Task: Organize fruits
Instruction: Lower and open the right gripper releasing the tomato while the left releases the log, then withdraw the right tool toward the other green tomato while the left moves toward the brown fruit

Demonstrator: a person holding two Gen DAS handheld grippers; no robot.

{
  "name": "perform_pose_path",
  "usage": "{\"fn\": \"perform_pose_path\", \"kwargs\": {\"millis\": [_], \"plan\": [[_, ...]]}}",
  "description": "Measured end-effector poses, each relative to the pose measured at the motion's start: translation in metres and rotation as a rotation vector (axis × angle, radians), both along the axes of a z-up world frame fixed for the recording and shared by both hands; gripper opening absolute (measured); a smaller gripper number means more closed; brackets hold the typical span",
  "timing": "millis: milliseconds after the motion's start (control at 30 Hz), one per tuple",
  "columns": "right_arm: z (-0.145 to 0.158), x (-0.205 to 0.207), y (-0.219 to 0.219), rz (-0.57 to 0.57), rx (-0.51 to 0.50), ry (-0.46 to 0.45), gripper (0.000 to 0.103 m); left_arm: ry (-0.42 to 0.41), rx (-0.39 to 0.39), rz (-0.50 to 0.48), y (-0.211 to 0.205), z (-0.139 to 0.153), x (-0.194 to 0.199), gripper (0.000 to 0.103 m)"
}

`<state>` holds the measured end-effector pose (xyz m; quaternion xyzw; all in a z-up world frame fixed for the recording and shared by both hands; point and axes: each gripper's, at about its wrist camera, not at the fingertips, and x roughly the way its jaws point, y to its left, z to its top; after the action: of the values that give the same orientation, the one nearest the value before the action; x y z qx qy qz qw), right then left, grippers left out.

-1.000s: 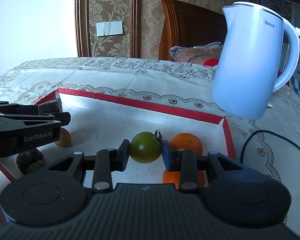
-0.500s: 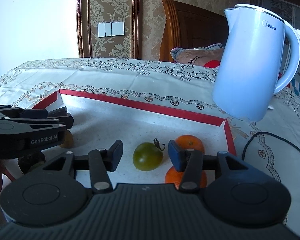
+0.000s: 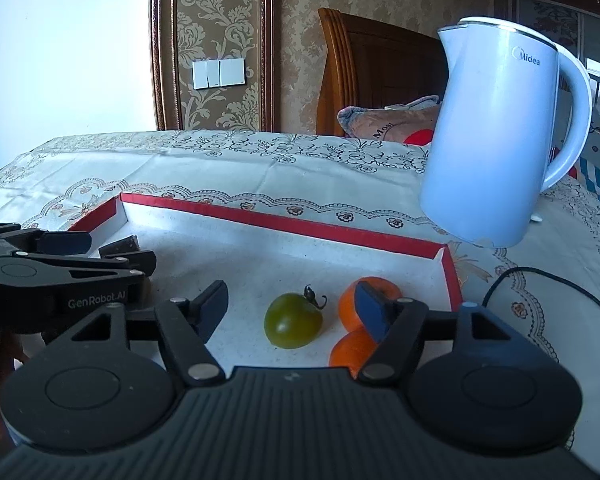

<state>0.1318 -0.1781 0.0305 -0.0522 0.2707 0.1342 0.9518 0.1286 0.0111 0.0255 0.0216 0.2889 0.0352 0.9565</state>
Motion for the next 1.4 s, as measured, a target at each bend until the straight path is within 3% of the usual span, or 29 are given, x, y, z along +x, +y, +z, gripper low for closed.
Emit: {"fn": "perform_pose_path", "kwargs": {"millis": [300,367,733,867,1067,1400], "plan": [[0.003,-0.006,-0.005,0.016,0.037,-0.022,0.070,-0.019,-0.001,0.005,0.003,0.002,-0.005,0.065],[0.003,-0.009,-0.006,0.015,0.039,-0.032,0.076,-0.035,-0.008,0.002,0.004,0.004,-0.010,0.065],[0.004,-0.024,-0.019,-0.001,0.089,-0.040,0.077,-0.054,-0.047,-0.001,0.010,0.007,-0.029,0.065],[0.003,-0.032,-0.026,-0.012,0.107,-0.045,0.083,-0.071,-0.052,-0.009,0.009,0.008,-0.043,0.065],[0.001,-0.047,-0.033,-0.020,0.116,-0.035,0.083,-0.083,-0.083,-0.045,0.008,0.009,-0.068,0.065],[-0.002,-0.085,-0.058,-0.036,0.175,-0.013,0.095,-0.082,-0.101,-0.113,0.003,0.006,-0.102,0.065]]}}
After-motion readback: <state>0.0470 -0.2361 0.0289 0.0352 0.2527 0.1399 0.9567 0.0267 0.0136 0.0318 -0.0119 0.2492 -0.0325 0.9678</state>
